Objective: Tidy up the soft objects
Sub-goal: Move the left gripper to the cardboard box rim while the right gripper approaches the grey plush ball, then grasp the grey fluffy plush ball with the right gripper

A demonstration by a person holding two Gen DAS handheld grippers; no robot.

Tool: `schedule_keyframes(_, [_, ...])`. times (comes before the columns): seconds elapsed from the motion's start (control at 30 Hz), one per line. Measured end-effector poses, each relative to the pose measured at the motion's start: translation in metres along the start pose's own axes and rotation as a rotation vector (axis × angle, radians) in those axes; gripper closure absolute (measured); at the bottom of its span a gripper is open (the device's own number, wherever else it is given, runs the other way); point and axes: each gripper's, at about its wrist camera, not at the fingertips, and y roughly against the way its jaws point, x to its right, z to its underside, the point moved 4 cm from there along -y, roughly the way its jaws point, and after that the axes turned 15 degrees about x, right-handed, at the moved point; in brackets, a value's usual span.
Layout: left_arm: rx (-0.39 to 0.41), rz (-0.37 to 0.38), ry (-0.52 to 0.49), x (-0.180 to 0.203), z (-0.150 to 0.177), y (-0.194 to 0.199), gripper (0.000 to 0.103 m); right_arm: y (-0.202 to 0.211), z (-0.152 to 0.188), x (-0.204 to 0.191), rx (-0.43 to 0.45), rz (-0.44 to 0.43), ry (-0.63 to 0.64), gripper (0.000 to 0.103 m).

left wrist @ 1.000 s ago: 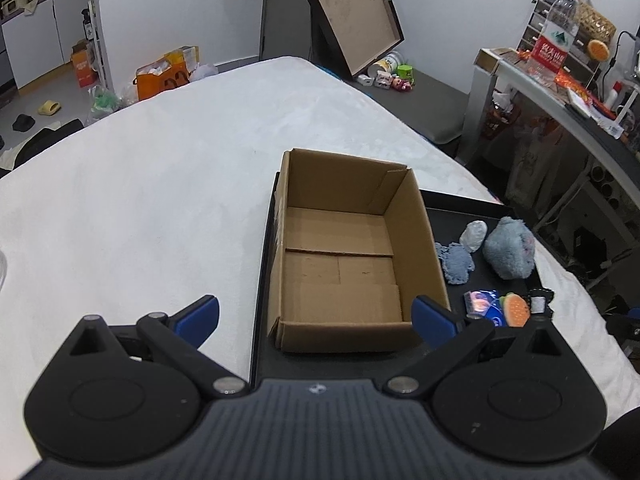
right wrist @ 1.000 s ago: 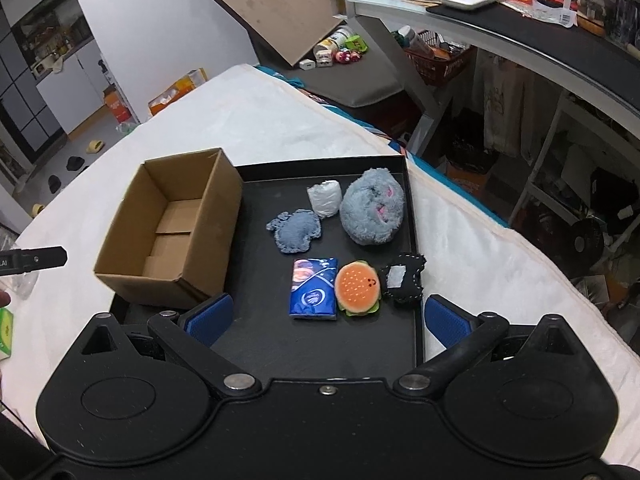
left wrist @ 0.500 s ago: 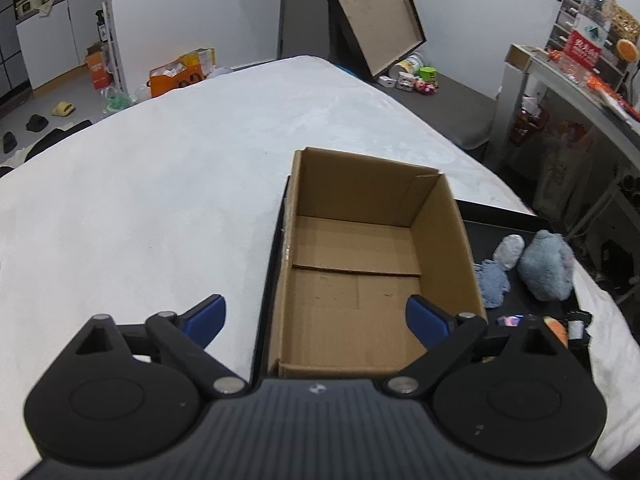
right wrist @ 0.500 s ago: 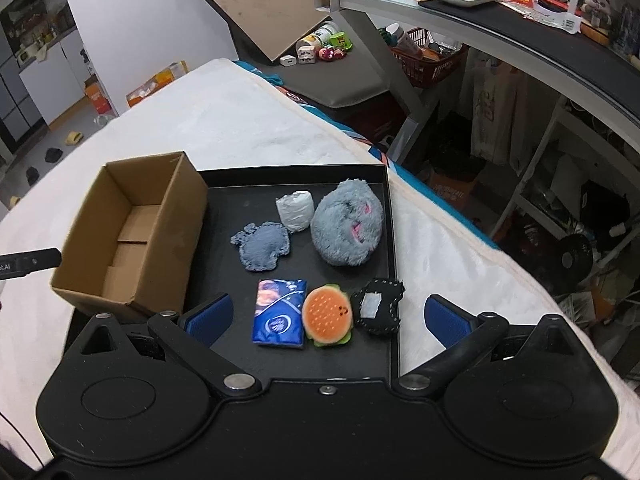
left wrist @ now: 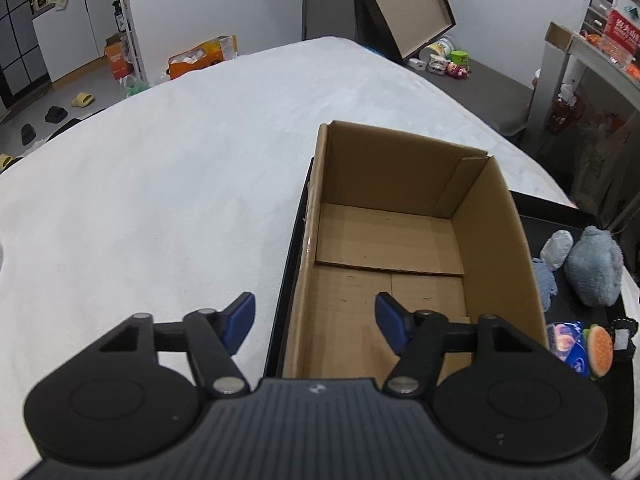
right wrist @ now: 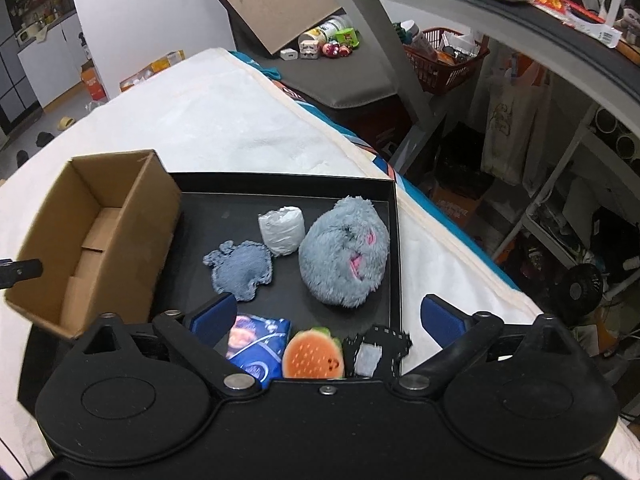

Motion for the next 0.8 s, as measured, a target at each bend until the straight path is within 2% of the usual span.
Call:
schedule_keyframes(0.07, [-0.007, -0.006, -0.002, 0.001, 0.001, -0.006, 0.055, -0.009, 0.001, 0.001, -0.003, -0.001, 0.004, 0.007])
schedule_keyframes(0.1, [-0.009, -0.008, -0.003, 0.001, 0.002, -0.009, 0.058, -0.014, 0.001, 0.001, -0.006, -0.001, 0.005, 0.007])
schedule_keyframes(0.17, [-0.012, -0.015, -0.004, 0.001, 0.001, -0.013, 0.072, -0.023, 0.002, 0.003, -0.011, -0.006, 0.009, 0.011])
schedule_keyframes(0.27, [-0.017, -0.034, -0.024, 0.002, 0.000, -0.019, 0.085, -0.035, 0.003, 0.006, -0.022, -0.009, 0.014, 0.015])
schedule_keyframes(0.33, [-0.026, -0.034, -0.027, 0.003, -0.001, -0.023, 0.089, -0.042, 0.003, 0.008, -0.025, -0.009, 0.015, 0.019])
schedule_keyframes(0.47, [-0.030, -0.058, -0.056, 0.005, -0.003, -0.027, 0.092, -0.055, 0.004, 0.008, -0.033, -0.009, 0.037, 0.019])
schedule_keyframes(0.8, [-0.047, -0.051, -0.045, 0.000, -0.006, -0.029, 0.094, -0.076, 0.007, 0.005, -0.052, -0.010, 0.050, 0.019])
